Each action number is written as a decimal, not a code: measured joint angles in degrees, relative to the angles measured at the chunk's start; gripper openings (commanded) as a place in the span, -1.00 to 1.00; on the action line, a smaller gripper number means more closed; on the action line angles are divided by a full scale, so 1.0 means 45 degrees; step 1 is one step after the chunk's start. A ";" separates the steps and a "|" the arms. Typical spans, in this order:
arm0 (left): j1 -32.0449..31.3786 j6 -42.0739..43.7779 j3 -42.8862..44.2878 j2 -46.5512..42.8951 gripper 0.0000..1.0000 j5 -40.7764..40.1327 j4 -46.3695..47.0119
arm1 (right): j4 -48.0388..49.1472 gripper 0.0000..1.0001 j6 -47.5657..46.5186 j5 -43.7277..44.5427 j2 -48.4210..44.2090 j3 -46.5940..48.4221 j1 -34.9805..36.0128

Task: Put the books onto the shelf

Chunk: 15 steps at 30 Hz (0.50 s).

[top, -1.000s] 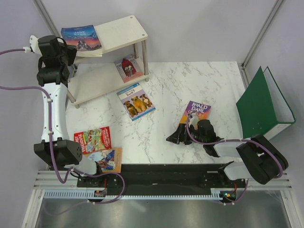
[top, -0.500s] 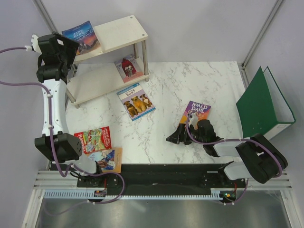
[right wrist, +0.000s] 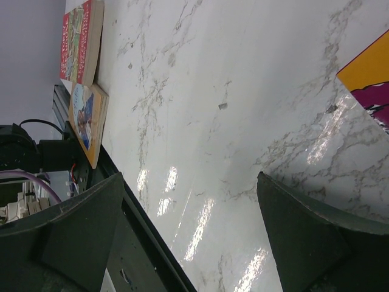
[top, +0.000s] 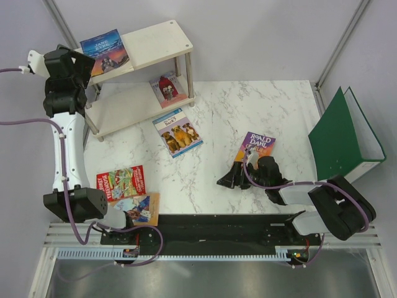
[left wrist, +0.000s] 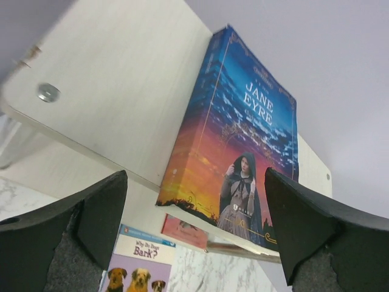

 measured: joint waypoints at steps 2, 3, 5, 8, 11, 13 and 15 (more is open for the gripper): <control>0.0019 0.0359 0.0112 -0.0267 1.00 -0.0534 0.0010 | -0.0039 0.96 0.0000 0.0000 -0.0019 0.0000 0.0000; 0.0024 0.0563 0.0233 -0.0369 0.99 -0.0753 0.0015 | -0.0063 0.96 0.0000 0.0000 -0.0039 0.0000 0.0000; 0.0024 0.1039 0.0398 -0.0583 0.97 -0.0962 0.0049 | -0.0170 0.96 0.0000 0.0005 -0.0117 0.0000 0.0000; 0.0024 0.2064 0.0413 -0.1122 0.84 -0.0277 0.0049 | -0.0680 0.96 -0.0049 0.0165 -0.0486 0.0010 0.0000; -0.0053 0.3094 -0.0083 -0.1889 0.83 0.1749 0.0389 | -0.2370 0.96 -0.0393 0.0855 -0.1302 0.0427 0.0019; -0.0340 0.3565 -0.0865 -0.2555 0.83 0.2992 0.0573 | -0.3453 0.96 -0.0704 0.1360 -0.1681 0.0976 0.0019; -0.1069 0.4012 -0.2268 -0.3483 0.83 0.4148 0.0729 | -0.4488 0.96 -0.1073 0.1943 -0.1841 0.1904 0.0019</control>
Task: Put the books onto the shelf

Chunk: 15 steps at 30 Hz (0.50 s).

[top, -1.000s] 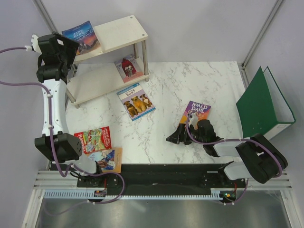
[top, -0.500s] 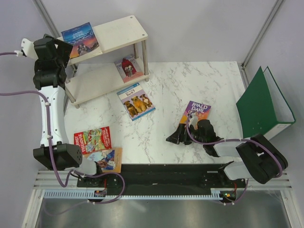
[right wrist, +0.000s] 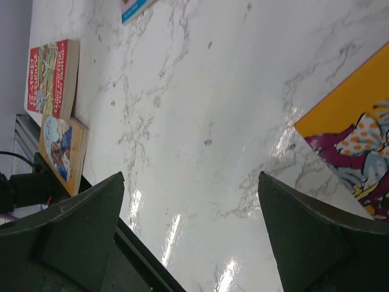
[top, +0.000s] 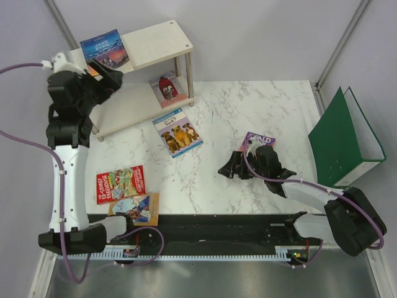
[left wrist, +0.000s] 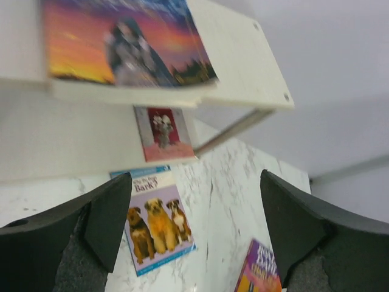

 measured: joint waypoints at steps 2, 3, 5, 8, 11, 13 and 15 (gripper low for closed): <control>-0.1209 0.0393 -0.1598 -0.0787 0.82 0.0724 0.0185 | -0.0695 0.96 -0.0243 0.0495 -0.0005 0.0908 0.0000; -0.1486 0.0510 -0.2259 -0.1044 0.82 0.0937 0.0189 | -0.1025 0.96 -0.0316 0.0772 -0.0005 0.1341 0.0000; -0.3638 0.0699 -0.4201 -0.1525 0.77 0.1287 0.0573 | -0.1651 0.96 -0.0364 0.1321 -0.0005 0.2064 -0.0019; -0.6028 0.0719 -0.6640 -0.1375 0.75 0.1598 0.1073 | -0.2822 0.96 -0.0233 0.2458 -0.0097 0.2798 -0.0117; -0.7830 0.0661 -0.8077 -0.0214 0.73 0.1685 0.1511 | -0.4197 0.96 0.0092 0.4070 -0.0563 0.3031 -0.0325; -0.8757 0.0549 -0.8412 0.1069 0.72 0.1919 0.1933 | -0.5202 0.96 0.0321 0.5221 -0.0991 0.3031 -0.0631; -0.9369 0.0466 -0.8354 0.2234 0.71 0.2127 0.2569 | -0.5994 0.96 0.0529 0.6154 -0.1394 0.3007 -0.1069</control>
